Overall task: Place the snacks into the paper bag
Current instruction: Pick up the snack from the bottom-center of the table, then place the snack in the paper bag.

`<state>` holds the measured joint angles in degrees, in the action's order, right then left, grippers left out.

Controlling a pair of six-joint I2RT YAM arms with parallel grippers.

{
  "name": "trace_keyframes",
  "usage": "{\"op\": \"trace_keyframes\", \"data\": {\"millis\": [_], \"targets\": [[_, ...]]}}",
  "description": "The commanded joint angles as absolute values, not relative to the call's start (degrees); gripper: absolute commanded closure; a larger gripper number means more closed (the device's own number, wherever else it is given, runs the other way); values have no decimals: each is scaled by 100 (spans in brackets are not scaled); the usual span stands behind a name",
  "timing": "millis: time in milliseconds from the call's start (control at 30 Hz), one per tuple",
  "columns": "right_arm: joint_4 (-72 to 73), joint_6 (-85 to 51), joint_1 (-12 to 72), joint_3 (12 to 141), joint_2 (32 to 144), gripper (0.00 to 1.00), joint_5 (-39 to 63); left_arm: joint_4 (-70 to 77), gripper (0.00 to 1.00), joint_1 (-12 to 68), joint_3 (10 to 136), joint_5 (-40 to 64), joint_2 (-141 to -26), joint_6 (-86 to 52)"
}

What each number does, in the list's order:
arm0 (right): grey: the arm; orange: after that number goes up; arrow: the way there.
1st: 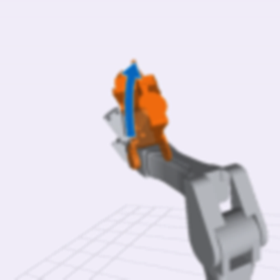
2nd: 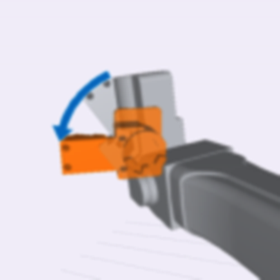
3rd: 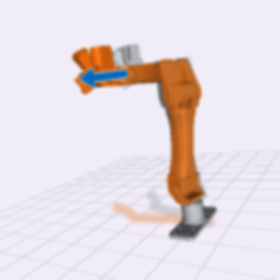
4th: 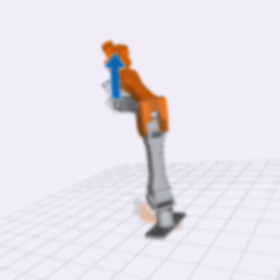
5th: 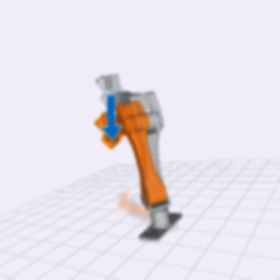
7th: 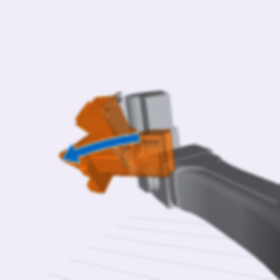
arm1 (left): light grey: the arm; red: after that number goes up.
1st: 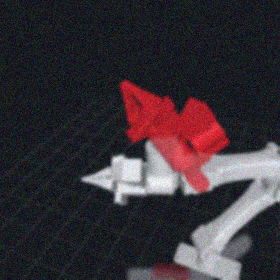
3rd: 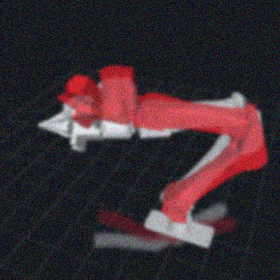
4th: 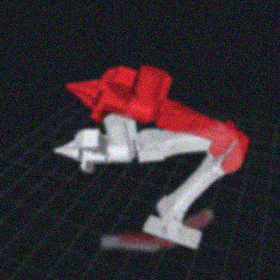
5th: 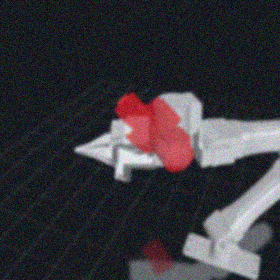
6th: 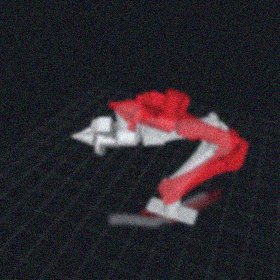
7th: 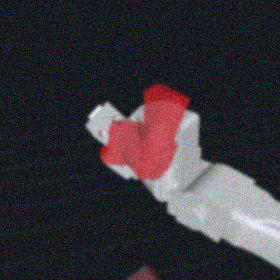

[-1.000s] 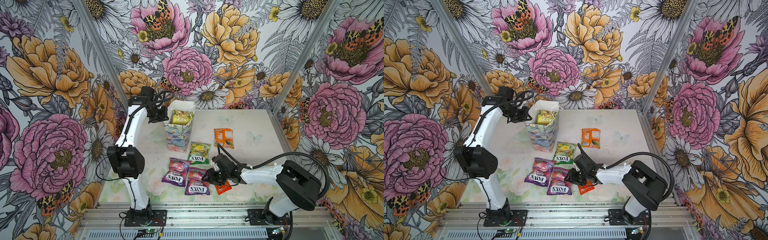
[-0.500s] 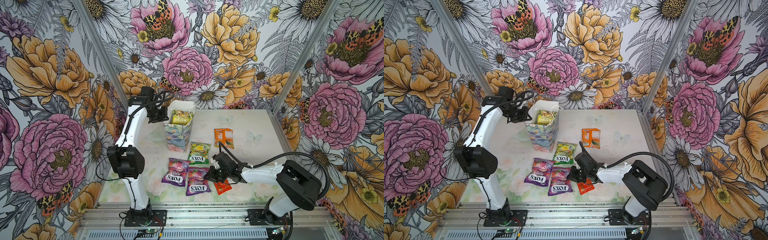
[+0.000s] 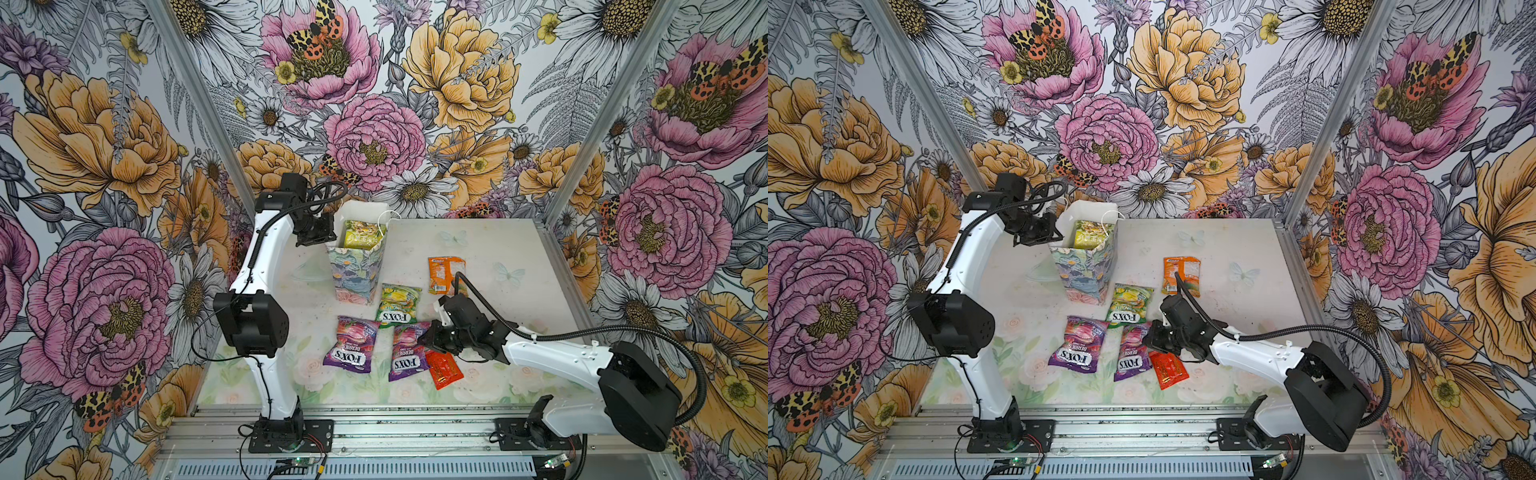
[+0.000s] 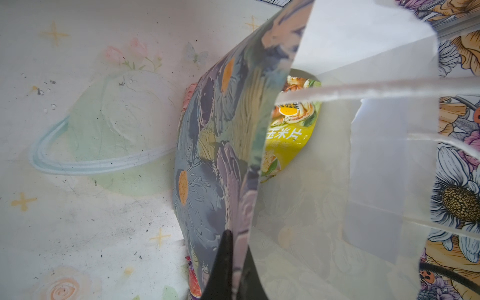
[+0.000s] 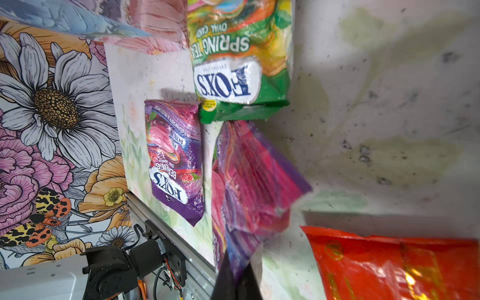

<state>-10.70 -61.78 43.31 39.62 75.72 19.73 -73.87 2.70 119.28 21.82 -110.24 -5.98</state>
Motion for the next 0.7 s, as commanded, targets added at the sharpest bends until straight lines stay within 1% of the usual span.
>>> {"op": "trace_keyframes", "data": {"millis": [0, 333, 667], "targets": [[-1346, -5873, 4239, 4412, 7162, 100, 1728, -7238, 100, 200, 11874, 2414, -10793, -606], [-2017, -5301, 3926, 5251, 6803, 100, 1406, -7233, 100, 220, 11865, 2439, -10828, -602], [-2387, -4285, 3433, 6733, 7213, 100, 890, -7236, 100, 259, 11865, 2426, -10838, -606]]}}
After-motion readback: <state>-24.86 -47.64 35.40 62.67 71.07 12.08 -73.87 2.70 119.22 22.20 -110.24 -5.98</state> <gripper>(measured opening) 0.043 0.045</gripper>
